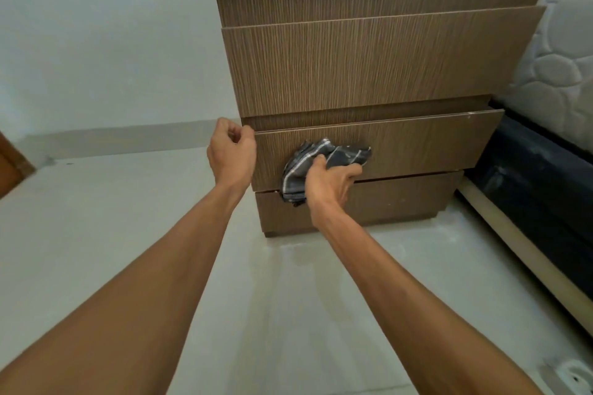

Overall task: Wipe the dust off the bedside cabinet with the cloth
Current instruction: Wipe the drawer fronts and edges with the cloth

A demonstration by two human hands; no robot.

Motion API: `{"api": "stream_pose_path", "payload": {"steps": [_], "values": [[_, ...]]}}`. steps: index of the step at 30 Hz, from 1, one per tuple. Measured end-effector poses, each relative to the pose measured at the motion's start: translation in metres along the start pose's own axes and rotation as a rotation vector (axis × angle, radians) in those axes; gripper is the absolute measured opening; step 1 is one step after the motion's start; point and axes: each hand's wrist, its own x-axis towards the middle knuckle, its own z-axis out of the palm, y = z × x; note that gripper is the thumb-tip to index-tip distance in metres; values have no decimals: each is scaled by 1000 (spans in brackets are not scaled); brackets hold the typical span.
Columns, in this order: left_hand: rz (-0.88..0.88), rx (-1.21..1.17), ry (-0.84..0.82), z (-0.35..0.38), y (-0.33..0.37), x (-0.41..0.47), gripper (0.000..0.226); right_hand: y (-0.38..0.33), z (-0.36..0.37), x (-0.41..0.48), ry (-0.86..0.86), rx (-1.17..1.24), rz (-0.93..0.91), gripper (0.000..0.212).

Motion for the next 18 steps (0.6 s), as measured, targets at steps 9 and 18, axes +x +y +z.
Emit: {"api": "stream_pose_path", "payload": {"steps": [9,18], "values": [[-3,6,-41,-4,1,0,10,27,50,-29,-384,231,335,47],[-17,10,-71,-4,1,0,11,-7,-13,12,-211,624,324,31]]}}
